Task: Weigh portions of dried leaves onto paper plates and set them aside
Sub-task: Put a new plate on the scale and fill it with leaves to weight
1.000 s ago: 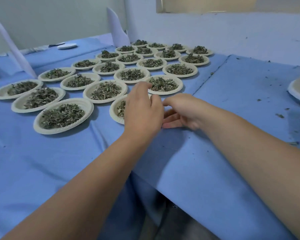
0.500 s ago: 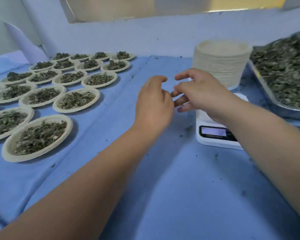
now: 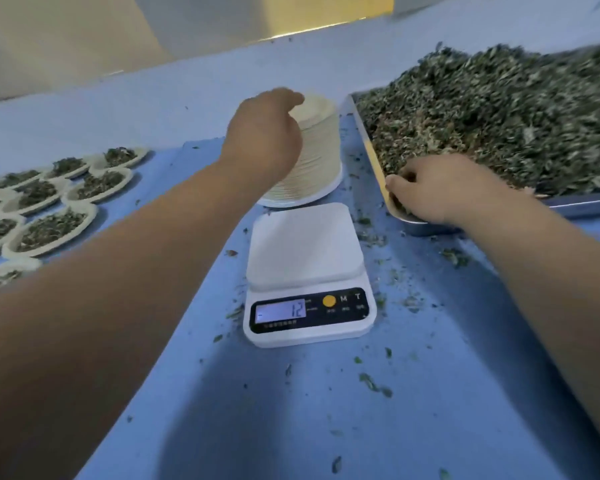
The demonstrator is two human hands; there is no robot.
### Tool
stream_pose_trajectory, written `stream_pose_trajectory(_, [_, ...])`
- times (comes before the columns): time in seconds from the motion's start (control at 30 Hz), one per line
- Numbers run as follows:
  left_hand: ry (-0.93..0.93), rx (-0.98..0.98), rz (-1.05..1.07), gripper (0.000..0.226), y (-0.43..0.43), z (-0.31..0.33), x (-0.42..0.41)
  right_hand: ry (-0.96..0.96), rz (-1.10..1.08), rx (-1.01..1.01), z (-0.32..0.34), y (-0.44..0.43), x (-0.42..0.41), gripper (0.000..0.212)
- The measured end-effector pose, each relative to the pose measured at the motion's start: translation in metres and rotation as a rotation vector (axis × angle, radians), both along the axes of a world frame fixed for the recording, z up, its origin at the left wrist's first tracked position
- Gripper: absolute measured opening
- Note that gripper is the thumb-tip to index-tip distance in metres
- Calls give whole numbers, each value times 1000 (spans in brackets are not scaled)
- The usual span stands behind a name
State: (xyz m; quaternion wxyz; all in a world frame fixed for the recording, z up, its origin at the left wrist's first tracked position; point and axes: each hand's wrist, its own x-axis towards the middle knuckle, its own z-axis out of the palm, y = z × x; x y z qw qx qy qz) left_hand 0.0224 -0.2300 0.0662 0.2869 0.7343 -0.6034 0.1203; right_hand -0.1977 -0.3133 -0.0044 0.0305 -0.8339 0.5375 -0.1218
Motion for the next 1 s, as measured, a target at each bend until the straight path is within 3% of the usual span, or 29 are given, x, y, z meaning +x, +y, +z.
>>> stream_pose_trajectory(0.13, [-284,112,10,45,-8,2,-1,-19,77,-23,-5,-5,3,53])
stream_pose_trajectory(0.27, [-495,129,-30,20,-5,1,-3,-63,136,-68,-8,-8,2,52])
stream_pose_trajectory(0.5, [-690,194,-57,6,-5,10,0,-86,145,-88,-9,-7,3,46])
stream_pose_trajectory(1.0, [-964,276,27,73,-8,17,-27,-140,131,-50,-6,-4,1,40])
